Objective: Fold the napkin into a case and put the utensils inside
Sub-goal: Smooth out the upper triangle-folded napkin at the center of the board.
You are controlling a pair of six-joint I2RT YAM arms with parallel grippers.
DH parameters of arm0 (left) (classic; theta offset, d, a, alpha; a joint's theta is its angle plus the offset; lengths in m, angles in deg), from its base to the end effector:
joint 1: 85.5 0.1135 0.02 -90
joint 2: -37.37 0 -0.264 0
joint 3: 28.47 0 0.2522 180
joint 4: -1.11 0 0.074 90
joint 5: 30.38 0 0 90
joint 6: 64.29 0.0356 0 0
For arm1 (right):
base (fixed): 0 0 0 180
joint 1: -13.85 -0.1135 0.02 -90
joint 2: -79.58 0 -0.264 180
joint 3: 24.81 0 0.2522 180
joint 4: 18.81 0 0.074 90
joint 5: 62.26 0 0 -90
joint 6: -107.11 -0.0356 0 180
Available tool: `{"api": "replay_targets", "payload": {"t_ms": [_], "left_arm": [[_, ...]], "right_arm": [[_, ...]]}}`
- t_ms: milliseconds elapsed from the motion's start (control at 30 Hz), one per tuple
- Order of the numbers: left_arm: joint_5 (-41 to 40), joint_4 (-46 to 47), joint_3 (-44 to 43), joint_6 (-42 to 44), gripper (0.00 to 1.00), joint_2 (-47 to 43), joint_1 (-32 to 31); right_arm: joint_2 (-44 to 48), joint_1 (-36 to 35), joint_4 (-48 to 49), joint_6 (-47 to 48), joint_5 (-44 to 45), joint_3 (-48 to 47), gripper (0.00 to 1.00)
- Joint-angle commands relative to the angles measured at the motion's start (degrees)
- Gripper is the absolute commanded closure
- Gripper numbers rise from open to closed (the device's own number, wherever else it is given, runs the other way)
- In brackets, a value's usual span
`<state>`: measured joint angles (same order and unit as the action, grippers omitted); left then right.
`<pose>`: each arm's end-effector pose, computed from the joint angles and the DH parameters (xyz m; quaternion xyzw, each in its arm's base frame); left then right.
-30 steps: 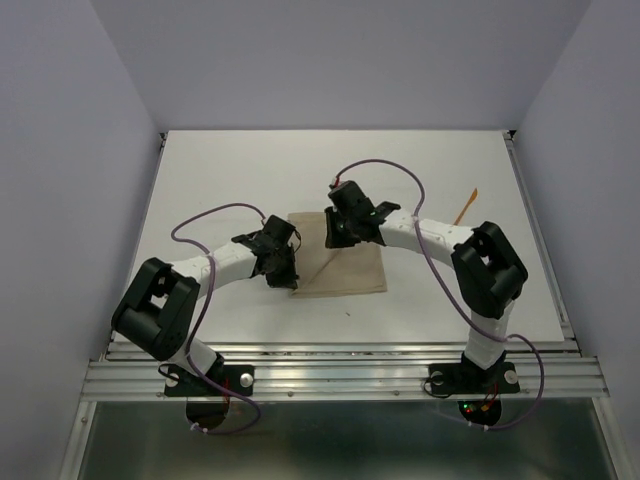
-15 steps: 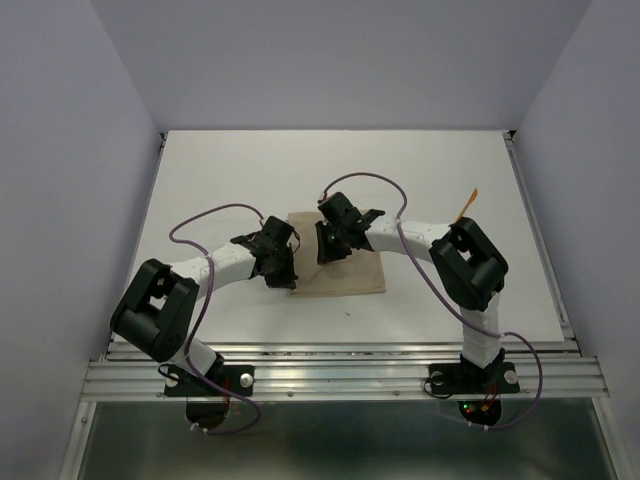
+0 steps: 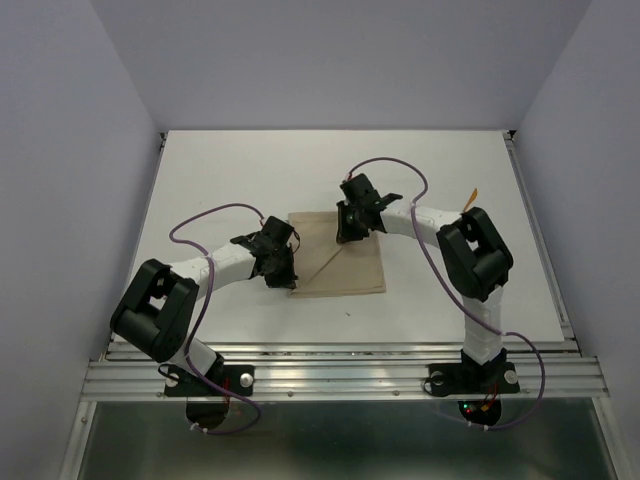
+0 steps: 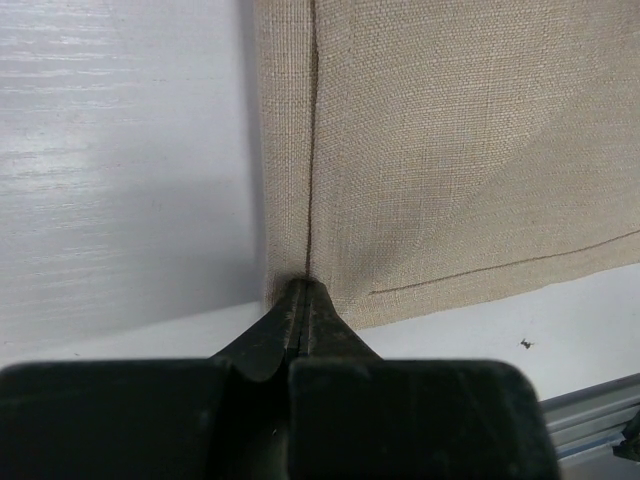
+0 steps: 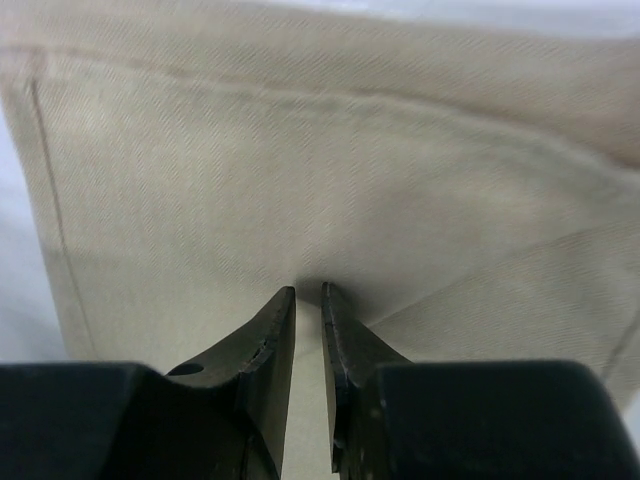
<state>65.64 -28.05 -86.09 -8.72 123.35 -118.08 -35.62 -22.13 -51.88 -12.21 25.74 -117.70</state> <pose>0.2358 -0.1551 0.1648 -0.0008 0.9589 -0.1962 0.2050 0.3456 0.2524 0.1665 -0.0606 0.9527 0.1745 0.2415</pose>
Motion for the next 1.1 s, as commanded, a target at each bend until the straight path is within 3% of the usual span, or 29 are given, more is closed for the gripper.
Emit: {"api": "replay_targets", "payload": {"t_ms": [0, 267, 600, 1067], "left_arm": [[-0.6, -1.7, 0.5, 1.6, 1.00, -1.3, -0.1], [-0.5, -1.8, 0.2, 1.8, 1.00, -1.1, -0.1], [-0.6, -2.7, -1.8, 3.1, 1.00, -1.8, -0.1], [-4.1, -9.3, -9.0, 5.0, 1.00, -7.8, 0.0]], "right_arm": [[-1.3, 4.1, -0.6, 2.3, 3.7, -3.7, 0.78], [-4.6, 11.1, -2.0, 4.9, 4.0, -9.3, 0.78], [-7.8, 13.2, -3.2, 6.0, 3.9, -13.4, 0.78], [6.3, 13.2, -2.2, 4.9, -0.2, -9.5, 0.77]]}}
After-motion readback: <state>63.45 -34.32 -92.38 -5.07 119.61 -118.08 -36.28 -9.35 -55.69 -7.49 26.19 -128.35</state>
